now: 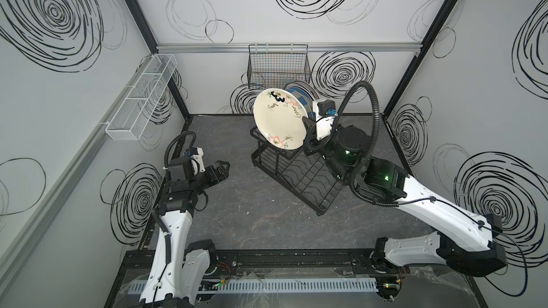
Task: Load plates into a dish rack
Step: Place the plate on the dish rack.
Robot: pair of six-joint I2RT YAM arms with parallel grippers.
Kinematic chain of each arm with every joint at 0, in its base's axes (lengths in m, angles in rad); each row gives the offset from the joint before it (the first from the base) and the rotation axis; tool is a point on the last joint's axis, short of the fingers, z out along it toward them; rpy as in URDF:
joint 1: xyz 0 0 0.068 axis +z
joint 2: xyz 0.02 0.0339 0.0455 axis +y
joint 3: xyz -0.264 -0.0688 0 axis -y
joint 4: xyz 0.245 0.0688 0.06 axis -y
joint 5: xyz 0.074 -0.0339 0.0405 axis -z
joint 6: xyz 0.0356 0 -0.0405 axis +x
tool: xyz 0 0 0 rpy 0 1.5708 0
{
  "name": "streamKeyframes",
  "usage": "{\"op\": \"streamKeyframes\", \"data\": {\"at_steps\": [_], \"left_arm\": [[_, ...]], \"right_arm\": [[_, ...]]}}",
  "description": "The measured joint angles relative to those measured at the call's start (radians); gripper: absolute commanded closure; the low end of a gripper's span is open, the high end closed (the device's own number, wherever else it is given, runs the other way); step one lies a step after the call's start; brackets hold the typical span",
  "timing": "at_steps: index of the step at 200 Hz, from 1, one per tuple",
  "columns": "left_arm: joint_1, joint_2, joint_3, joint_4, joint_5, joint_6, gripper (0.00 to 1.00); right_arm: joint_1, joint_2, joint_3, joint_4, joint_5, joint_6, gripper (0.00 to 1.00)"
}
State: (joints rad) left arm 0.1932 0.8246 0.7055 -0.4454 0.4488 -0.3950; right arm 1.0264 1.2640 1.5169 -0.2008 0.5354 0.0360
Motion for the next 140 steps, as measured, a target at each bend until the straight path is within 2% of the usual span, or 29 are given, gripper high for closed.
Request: {"op": "streamKeyframes", "data": {"at_steps": [48,140], "left_arm": [[-0.023,-0.034,-0.055,0.088,0.005,-0.016,0.04],[-0.055,-0.031,-0.106,0.135,0.001,-0.024,0.04]], "right_arm": [[-0.098,-0.036,-0.085,0.072,-0.003,-0.090,1.00],[-0.100,-0.038,-0.192,0.148,-0.057,-0.176,1.00]]}}
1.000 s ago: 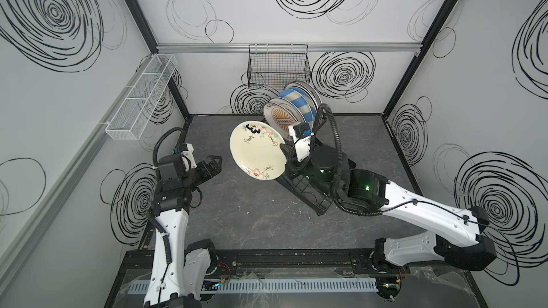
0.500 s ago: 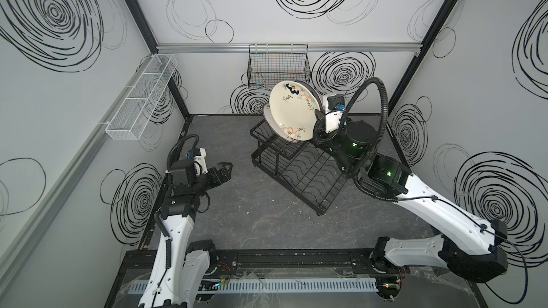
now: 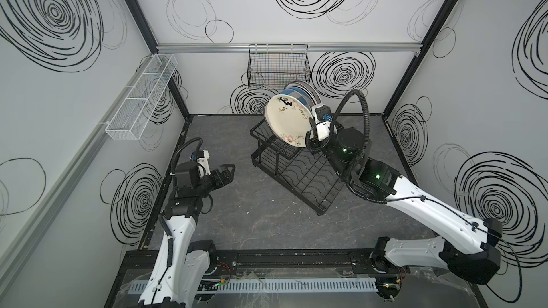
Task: Load plates into a dish rack
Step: Place the plate on the dish rack.
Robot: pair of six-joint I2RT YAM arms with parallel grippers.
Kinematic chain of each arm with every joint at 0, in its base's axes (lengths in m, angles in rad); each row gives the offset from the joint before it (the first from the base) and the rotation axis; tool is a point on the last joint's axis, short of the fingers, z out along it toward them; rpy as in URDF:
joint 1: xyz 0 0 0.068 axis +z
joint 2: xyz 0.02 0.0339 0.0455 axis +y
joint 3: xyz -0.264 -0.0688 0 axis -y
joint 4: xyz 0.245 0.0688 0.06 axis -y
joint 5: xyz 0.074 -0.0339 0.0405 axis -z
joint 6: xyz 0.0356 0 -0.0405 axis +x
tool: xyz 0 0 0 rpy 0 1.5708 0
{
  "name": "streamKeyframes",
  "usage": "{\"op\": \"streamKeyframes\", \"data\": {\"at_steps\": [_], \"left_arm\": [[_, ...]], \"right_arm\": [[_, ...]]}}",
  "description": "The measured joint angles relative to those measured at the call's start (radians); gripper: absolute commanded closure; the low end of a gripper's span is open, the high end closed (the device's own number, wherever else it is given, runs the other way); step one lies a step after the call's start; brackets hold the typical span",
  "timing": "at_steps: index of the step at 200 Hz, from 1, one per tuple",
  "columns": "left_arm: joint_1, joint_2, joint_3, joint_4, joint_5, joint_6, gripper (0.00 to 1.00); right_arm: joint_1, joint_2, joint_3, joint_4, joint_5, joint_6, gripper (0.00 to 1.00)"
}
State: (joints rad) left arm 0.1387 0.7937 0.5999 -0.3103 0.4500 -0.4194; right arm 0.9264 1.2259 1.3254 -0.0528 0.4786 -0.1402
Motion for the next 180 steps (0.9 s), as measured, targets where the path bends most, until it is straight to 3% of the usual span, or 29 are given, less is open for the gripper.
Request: {"op": "streamKeyframes", "data": {"at_steps": [180], "left_arm": [[-0.001,0.004,-0.006,0.022,-0.002,0.000,0.04]], "right_arm": [[0.057,0.078,-0.012,0.070,0.104,-0.084,1.00]]}}
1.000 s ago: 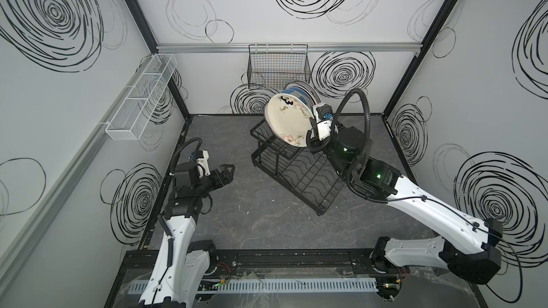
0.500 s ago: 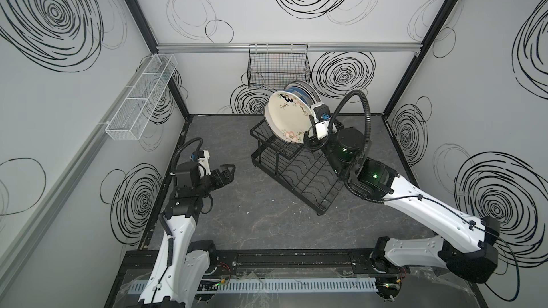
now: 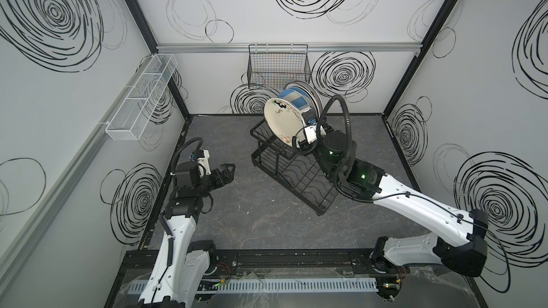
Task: Load plates into a dish rack
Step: Place the plate on the dish rack.
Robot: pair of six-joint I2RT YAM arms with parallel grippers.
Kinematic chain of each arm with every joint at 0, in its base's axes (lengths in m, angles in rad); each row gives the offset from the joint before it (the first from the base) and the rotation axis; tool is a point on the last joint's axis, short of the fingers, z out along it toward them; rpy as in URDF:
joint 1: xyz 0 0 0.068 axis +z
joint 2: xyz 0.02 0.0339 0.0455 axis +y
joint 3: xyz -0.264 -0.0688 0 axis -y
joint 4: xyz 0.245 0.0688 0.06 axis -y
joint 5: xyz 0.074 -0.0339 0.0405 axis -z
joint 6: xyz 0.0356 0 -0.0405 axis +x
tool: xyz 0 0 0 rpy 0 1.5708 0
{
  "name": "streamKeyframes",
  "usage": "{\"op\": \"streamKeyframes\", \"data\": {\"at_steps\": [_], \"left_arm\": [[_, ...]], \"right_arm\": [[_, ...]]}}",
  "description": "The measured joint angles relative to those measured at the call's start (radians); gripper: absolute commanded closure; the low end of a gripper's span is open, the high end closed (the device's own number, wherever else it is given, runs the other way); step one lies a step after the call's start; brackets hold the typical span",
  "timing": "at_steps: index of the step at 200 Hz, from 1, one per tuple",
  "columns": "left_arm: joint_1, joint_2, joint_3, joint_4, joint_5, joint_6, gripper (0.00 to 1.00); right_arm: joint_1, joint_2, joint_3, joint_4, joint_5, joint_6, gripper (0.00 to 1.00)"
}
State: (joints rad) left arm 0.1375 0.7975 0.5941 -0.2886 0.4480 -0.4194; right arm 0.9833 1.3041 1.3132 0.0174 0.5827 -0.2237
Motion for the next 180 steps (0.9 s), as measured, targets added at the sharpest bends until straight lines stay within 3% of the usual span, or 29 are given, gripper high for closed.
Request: {"op": "streamKeyframes", "data": {"at_steps": [180], "left_arm": [[0.000,-0.001,-0.013,0.008,0.000,0.000,0.04]], "right_arm": [[0.004,0.192,0.063,-0.002,0.027,-0.006,1.00]]}}
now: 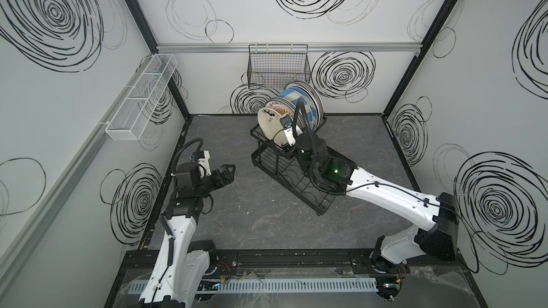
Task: Load plates into a dish rack
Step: Place the plate on the dish rack, then reset both arms
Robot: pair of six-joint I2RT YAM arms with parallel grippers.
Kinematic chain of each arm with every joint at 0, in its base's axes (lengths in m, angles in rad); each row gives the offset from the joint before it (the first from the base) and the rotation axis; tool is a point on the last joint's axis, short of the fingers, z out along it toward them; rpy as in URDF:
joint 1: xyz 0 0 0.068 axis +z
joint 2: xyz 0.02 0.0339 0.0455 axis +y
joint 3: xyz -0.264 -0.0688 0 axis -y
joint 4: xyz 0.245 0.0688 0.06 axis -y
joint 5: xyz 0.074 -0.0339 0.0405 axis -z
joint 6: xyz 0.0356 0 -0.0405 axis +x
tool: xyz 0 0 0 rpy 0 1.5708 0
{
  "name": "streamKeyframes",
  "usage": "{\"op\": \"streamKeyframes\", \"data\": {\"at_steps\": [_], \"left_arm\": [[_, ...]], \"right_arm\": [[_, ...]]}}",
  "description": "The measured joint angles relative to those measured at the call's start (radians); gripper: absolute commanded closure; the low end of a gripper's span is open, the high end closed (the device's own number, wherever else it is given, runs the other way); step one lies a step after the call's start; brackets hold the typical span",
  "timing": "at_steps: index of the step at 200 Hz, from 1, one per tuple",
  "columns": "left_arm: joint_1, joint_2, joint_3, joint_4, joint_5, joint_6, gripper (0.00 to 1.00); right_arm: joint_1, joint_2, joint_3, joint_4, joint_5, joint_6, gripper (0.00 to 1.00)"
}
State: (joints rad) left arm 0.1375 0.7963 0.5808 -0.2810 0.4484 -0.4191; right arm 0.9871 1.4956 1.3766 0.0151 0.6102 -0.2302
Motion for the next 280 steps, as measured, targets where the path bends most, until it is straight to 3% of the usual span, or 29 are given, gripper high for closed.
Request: {"op": "streamKeyframes", "data": {"at_steps": [23,42,60,80,116,137,173,191,211,237,262,280], "left_arm": [[0.000,0.000,0.000,0.000,-0.001,0.000,0.04],[0.000,0.000,0.000,-0.001,-0.003,0.000,0.04],[0.000,0.000,0.000,-0.003,-0.018,0.000,0.04],[0.000,0.001,0.002,-0.013,-0.052,0.005,0.04],[0.000,0.029,0.077,-0.069,-0.165,0.019,0.04],[-0.002,0.036,0.132,-0.072,-0.235,0.023,0.04],[-0.045,0.037,0.184,-0.033,-0.399,0.025,0.04],[-0.096,0.016,0.152,0.062,-0.526,0.034,0.04],[-0.145,-0.029,-0.004,0.290,-0.639,0.074,0.04],[-0.143,-0.007,-0.238,0.545,-0.730,0.118,0.04],[-0.143,0.083,-0.385,0.743,-0.771,0.182,0.04],[-0.143,0.157,-0.446,0.930,-0.771,0.228,0.04]], "right_arm": [[-0.003,0.022,0.024,-0.007,0.000,0.002,0.99],[-0.004,0.024,0.029,-0.012,-0.001,0.004,0.81],[-0.006,0.024,0.038,-0.008,0.004,0.009,0.75],[-0.006,0.024,0.068,-0.003,0.005,0.015,0.59],[-0.006,0.016,0.099,-0.013,0.010,0.035,0.40],[-0.006,-0.021,0.097,-0.030,0.015,0.047,0.34],[-0.035,-0.214,0.010,-0.041,0.039,0.074,0.24],[-0.130,-0.347,-0.084,-0.038,0.047,0.107,0.16],[-0.311,-0.489,-0.251,-0.003,0.046,0.147,0.04],[-0.587,-0.615,-0.544,0.072,-0.012,0.206,0.02],[-0.819,-0.615,-0.787,0.139,-0.105,0.317,0.01],[-0.877,-0.576,-0.939,0.256,-0.130,0.372,0.00]]}}
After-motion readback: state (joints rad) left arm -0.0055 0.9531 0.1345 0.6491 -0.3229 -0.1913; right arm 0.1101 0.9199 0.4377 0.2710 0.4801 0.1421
